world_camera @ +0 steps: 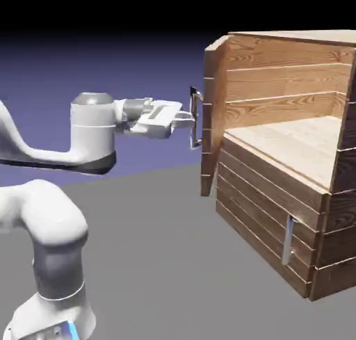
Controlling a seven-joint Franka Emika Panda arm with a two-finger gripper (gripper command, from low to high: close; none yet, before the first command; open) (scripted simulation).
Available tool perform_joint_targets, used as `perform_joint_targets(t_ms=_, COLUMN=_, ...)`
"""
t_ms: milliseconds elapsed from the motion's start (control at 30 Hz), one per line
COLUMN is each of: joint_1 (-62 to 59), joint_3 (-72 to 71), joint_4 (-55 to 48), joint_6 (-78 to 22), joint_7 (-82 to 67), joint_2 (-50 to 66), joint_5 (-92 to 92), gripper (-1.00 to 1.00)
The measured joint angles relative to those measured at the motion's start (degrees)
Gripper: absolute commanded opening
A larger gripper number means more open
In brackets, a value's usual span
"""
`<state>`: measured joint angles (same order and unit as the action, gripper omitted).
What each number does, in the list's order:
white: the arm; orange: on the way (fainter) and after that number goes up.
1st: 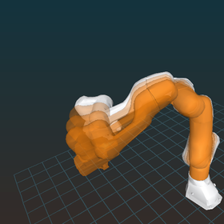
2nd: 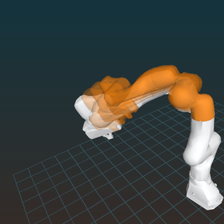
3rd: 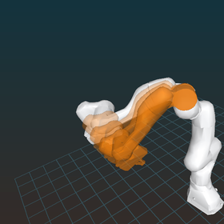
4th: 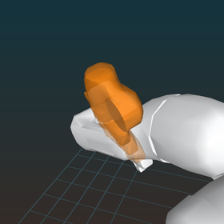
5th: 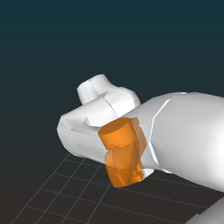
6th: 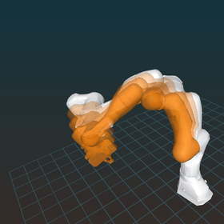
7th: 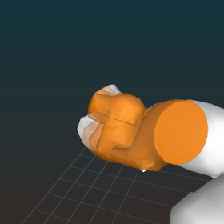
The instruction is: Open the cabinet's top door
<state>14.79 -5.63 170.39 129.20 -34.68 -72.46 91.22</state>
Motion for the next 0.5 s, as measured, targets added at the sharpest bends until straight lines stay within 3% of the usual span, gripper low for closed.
perform_joint_targets(t_ms=500, joint_1=4.6, joint_3=-30.8, joint_4=-7.7, joint_6=-27.8, joint_7=-3.1, joint_2=3.7, joint_5=-33.6, gripper=-1.00)
